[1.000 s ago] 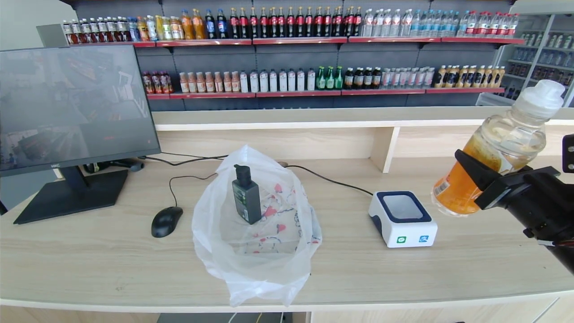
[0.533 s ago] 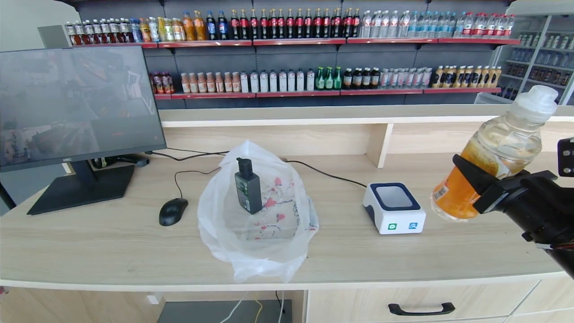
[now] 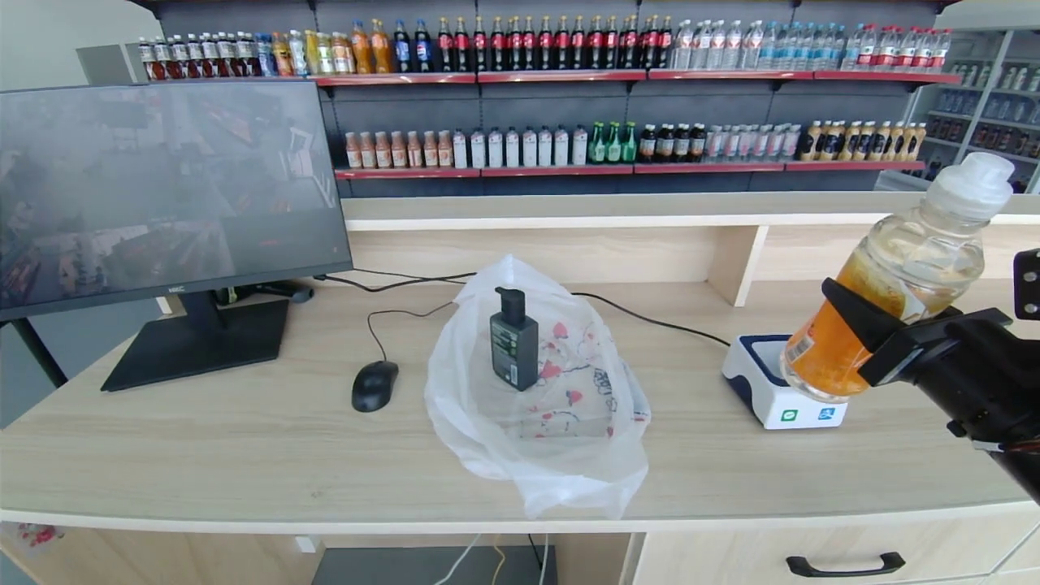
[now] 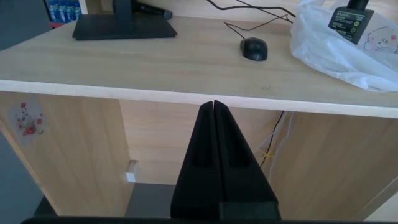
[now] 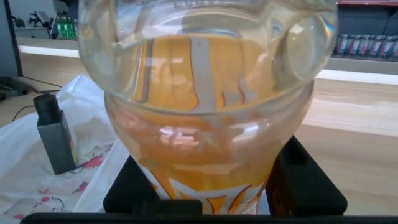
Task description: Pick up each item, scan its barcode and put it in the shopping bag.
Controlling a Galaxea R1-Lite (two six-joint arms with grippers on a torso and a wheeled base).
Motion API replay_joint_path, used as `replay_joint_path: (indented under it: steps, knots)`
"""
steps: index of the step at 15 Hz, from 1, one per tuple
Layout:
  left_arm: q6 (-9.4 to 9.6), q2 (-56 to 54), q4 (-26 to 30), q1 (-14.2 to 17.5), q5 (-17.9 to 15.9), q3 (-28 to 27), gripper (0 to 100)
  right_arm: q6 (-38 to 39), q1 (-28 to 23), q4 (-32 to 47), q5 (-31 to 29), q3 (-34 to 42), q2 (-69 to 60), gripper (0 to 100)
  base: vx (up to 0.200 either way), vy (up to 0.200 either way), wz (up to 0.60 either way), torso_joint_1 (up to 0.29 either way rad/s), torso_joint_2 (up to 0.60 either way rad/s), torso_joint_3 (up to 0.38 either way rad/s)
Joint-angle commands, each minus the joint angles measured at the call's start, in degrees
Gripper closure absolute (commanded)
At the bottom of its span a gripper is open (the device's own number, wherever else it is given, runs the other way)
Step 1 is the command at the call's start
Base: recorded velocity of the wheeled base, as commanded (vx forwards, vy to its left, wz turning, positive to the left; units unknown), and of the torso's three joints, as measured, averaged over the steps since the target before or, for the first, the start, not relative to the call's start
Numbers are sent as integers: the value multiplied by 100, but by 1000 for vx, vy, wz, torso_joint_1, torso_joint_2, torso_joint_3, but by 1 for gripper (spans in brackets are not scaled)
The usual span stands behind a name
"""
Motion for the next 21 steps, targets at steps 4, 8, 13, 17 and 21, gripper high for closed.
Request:
replay_joint_path:
  steps: [4, 8, 13, 17, 21]
  knots:
    - [6, -2, 1, 0, 0, 2, 100, -1, 2, -8, 2, 2, 29, 100, 0, 50, 0, -1, -1, -2]
    - [6, -2, -7, 0, 0, -6, 100, -1, 2, -8, 2, 11, -6, 100, 0, 0, 300, 4, 1, 1]
    - [6, -2, 1, 0, 0, 2, 100, -28, 37, -8, 2, 19, -77, 100, 0, 0, 360, -4, 1, 2]
    - [6, -2, 1, 0, 0, 2, 100, -1, 512, -8, 10, 99, 126, 100, 0, 0, 0, 0, 0, 0]
    - [6, -2, 1, 0, 0, -6, 100, 43, 1013, -8, 10, -306, 767, 100, 0, 0, 0, 0, 0, 0]
